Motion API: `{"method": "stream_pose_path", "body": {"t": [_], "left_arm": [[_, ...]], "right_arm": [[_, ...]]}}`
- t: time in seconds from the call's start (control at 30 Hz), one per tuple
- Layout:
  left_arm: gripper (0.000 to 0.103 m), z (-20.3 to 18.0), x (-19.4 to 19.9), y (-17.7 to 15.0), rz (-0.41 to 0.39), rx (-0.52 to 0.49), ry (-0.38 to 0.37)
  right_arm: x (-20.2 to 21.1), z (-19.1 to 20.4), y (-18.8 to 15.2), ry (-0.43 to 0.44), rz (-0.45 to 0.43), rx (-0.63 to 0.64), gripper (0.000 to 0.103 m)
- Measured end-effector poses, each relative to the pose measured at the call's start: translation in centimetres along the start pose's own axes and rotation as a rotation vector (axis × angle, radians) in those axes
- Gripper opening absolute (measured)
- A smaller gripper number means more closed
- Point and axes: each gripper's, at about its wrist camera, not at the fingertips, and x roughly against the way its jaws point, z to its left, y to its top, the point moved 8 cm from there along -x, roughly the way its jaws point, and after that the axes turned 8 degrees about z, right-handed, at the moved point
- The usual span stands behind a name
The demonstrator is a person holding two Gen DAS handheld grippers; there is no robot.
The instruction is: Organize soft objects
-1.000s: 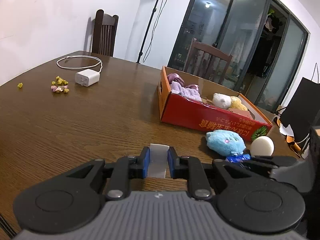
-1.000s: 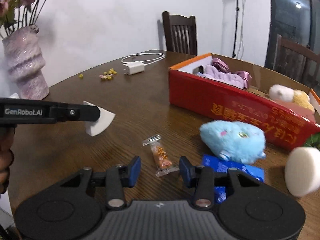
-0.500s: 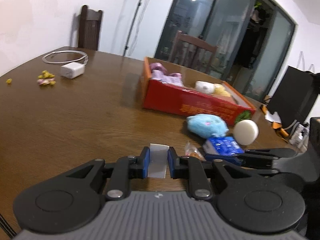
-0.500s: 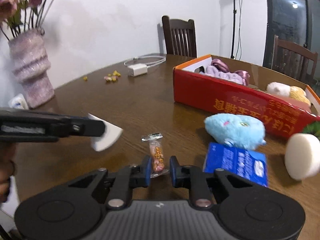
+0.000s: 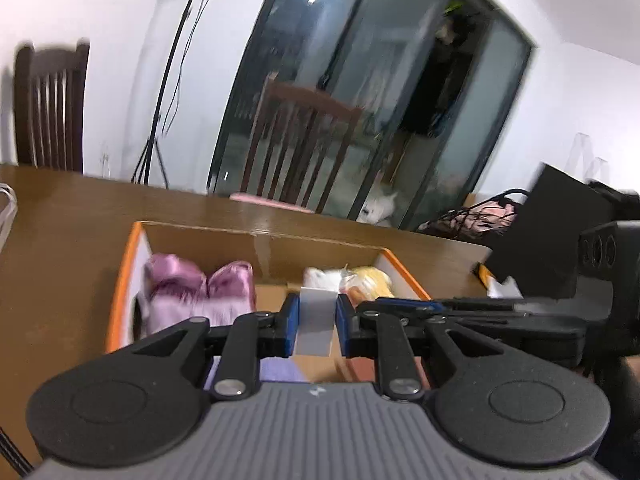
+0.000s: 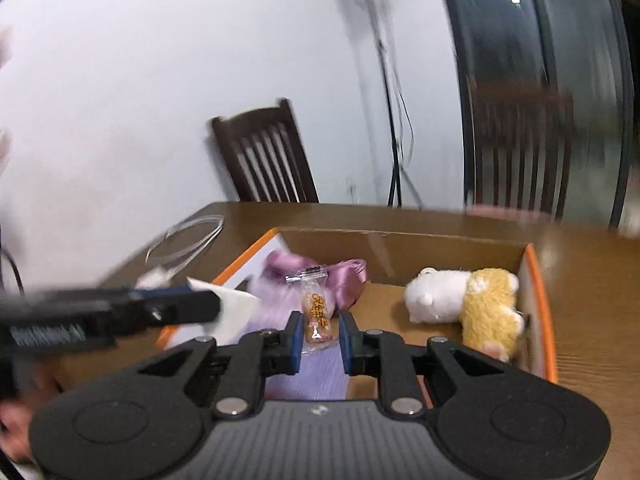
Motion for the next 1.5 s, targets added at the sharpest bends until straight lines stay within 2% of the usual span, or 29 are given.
{"method": "stream_pose_path", "body": {"t": [0.1,0.17,0.23,0.27,0.3,0.33,0.53,0.67,0.77,0.83,0.97,1.03,1.13,1.33,1.47,1.5], "left_arm": [[0.019,1.4,-5.2,3.1,0.047,0.021,0.044],[0.027,2.1,-8.0,4.2,0.077,0.038,0.069],[0.055,3.0,-9.8,4.5,0.091,0.042,0.101],[0.059,3.3,-10.3,4.6,0.094,0.047,0.118],[0.060,3.5,-10.7,4.5,0.105,0.045,0.123],[0.060,3.5,-10.9,4.5,0.109,0.041,0.122],[0.064,4.1,-9.2,4.7,0.092,0.018,0.155],[0.064,3.6,-5.5,5.5,0.052,0.010,0.168],[0.070,2.7,-1.6,5.5,0.007,-0.023,0.173],[0.073,2.2,0.9,5.0,-0.017,-0.060,0.197],[0.082,1.6,7.3,3.3,-0.077,-0.105,0.255],[0.087,0.9,10.8,2.4,-0.129,-0.119,0.264],[0.091,-0.3,14.3,1.2,-0.177,-0.141,0.286],[0.097,-2.9,18.6,-2.7,-0.215,-0.181,0.320],[0.103,-4.9,21.1,-8.1,-0.241,-0.223,0.327],[0.103,-5.5,21.6,-9.7,-0.245,-0.248,0.336]], "right_arm": [[-4.5,-2.5,2.7,-0.083,0.048,-0.016,0.018],[-6.6,-3.5,3.2,-0.116,0.078,-0.009,0.018],[-8.4,-3.9,3.3,-0.117,0.109,0.001,0.023],[-9.1,-3.9,3.2,-0.123,0.121,0.012,0.025],[-9.7,-3.9,3.1,-0.124,0.130,0.023,0.036],[-9.9,-3.8,3.0,-0.120,0.129,0.027,0.042],[-8.4,-3.6,3.5,-0.123,0.085,0.049,0.045],[-5.5,-3.1,4.4,-0.146,0.052,0.071,0.046],[-2.0,-2.8,4.4,-0.168,0.028,0.090,0.046],[0.8,-2.6,3.8,-0.197,0.011,0.110,0.055],[7.6,-2.7,1.9,-0.268,-0.037,0.154,0.059],[10.5,-2.6,0.8,-0.288,-0.066,0.163,0.068],[14.2,-2.2,-0.9,-0.289,-0.101,0.157,0.069],[18.8,0.5,-3.5,-0.236,-0.183,0.150,0.070],[20.9,2.3,-7.1,-0.204,-0.217,0.177,0.073],[21.4,2.7,-8.5,-0.199,-0.223,0.190,0.077]]}}
